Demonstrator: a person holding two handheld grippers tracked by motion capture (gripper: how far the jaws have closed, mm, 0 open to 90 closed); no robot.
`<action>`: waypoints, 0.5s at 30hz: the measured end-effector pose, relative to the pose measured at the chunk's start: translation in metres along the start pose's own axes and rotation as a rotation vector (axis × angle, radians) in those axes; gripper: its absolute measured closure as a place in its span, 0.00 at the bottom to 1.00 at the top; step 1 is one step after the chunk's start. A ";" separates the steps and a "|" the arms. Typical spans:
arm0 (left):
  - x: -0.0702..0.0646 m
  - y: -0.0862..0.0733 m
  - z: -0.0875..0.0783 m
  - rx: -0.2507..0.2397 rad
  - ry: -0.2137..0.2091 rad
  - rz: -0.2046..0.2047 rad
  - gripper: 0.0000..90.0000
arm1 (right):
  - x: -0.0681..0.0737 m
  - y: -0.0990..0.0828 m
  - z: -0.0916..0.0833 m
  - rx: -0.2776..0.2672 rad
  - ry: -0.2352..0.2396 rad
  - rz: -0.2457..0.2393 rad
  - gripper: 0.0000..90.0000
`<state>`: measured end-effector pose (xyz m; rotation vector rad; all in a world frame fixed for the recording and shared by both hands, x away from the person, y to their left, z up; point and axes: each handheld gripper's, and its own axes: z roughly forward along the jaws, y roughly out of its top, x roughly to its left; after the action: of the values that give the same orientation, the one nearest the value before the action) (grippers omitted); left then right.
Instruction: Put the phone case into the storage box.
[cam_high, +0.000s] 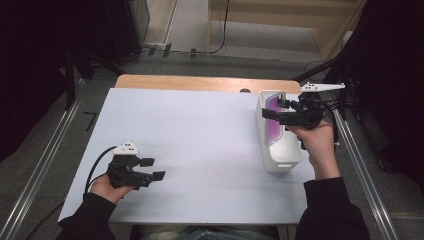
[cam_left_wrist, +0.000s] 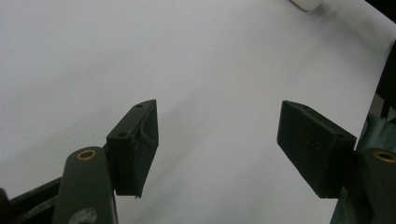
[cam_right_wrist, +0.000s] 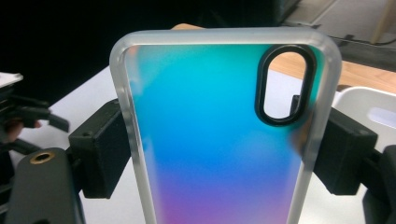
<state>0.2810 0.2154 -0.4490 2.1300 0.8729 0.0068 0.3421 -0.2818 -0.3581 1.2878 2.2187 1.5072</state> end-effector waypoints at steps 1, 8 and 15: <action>0.000 0.000 0.000 -0.001 -0.003 -0.001 0.32 | -0.001 0.000 0.000 0.000 -0.009 0.008 0.17; 0.001 0.001 -0.002 -0.011 0.005 -0.015 0.32 | -0.009 -0.001 0.000 -0.022 -0.069 0.033 0.17; 0.001 0.001 -0.001 -0.010 0.003 -0.015 0.32 | -0.018 0.001 0.005 -0.014 -0.130 0.051 0.17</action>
<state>0.2817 0.2159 -0.4481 2.1141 0.8893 0.0070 0.3569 -0.2913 -0.3658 1.4059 2.1063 1.4107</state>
